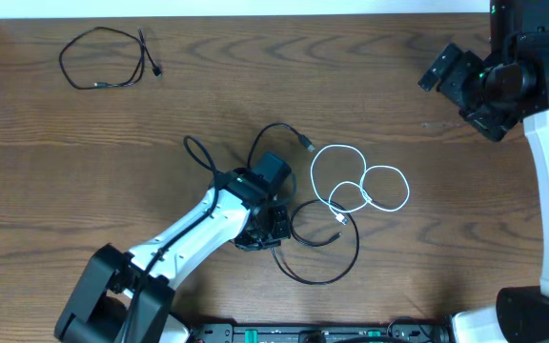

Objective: Untangle cables
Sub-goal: 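Bring the left gripper back to the white cable loops in the center, then grasp the black cable with the left gripper and lift it upward-left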

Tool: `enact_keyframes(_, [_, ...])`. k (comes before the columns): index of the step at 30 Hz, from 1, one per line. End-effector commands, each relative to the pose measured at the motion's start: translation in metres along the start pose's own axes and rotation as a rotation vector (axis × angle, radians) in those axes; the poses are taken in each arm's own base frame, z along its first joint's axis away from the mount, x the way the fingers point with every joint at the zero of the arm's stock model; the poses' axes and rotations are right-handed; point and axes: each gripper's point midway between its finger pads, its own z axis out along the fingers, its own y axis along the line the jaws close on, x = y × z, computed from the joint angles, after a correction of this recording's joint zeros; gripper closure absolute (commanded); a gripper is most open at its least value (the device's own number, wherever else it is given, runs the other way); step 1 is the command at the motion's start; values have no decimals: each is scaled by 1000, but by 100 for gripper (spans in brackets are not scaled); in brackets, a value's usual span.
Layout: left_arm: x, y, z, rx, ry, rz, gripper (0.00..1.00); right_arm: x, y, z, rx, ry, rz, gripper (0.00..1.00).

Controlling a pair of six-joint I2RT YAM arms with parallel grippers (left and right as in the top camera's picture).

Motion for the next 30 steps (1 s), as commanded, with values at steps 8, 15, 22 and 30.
enact_keyframes(8, [-7,-119,-262,545,-577,278,93,56,-14,71,-23,242,-241,1])
enact_keyframes(15, [40,-127,-419,897,-997,354,93,120,2,113,-170,415,-357,1])
enact_keyframes(22, [48,-106,-492,1052,-1255,218,93,167,28,133,-256,451,-481,1])
enact_keyframes(30, [64,-89,-586,1424,-1471,27,93,190,27,155,-184,411,-473,1])
